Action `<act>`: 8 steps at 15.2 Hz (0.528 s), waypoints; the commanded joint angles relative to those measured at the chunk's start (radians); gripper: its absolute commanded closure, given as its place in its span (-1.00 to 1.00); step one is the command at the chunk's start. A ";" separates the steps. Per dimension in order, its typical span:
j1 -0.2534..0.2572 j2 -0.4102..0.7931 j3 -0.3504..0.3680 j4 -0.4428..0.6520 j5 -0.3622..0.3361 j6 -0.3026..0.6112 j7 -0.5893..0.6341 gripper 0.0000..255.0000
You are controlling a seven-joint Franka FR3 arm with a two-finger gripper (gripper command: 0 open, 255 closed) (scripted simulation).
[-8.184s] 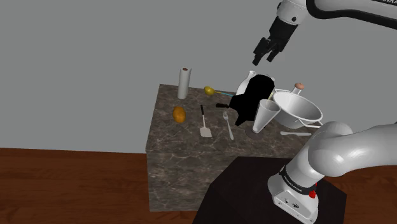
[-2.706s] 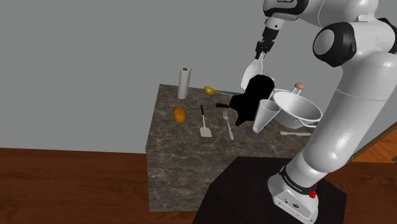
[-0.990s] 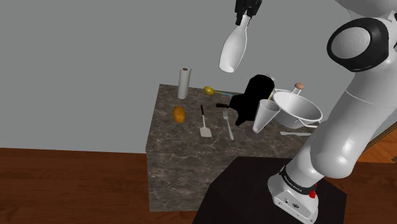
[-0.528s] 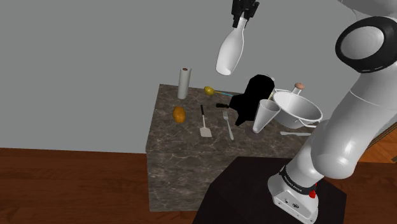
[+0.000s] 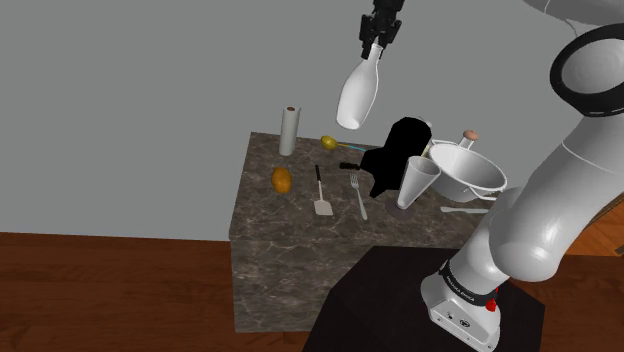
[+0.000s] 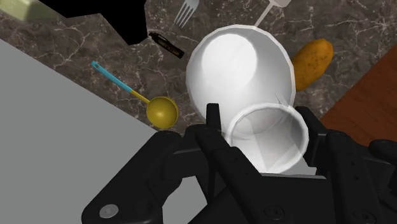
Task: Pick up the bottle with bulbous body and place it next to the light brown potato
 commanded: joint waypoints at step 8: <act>0.006 -0.058 0.007 -0.197 -0.018 0.142 0.013 1.00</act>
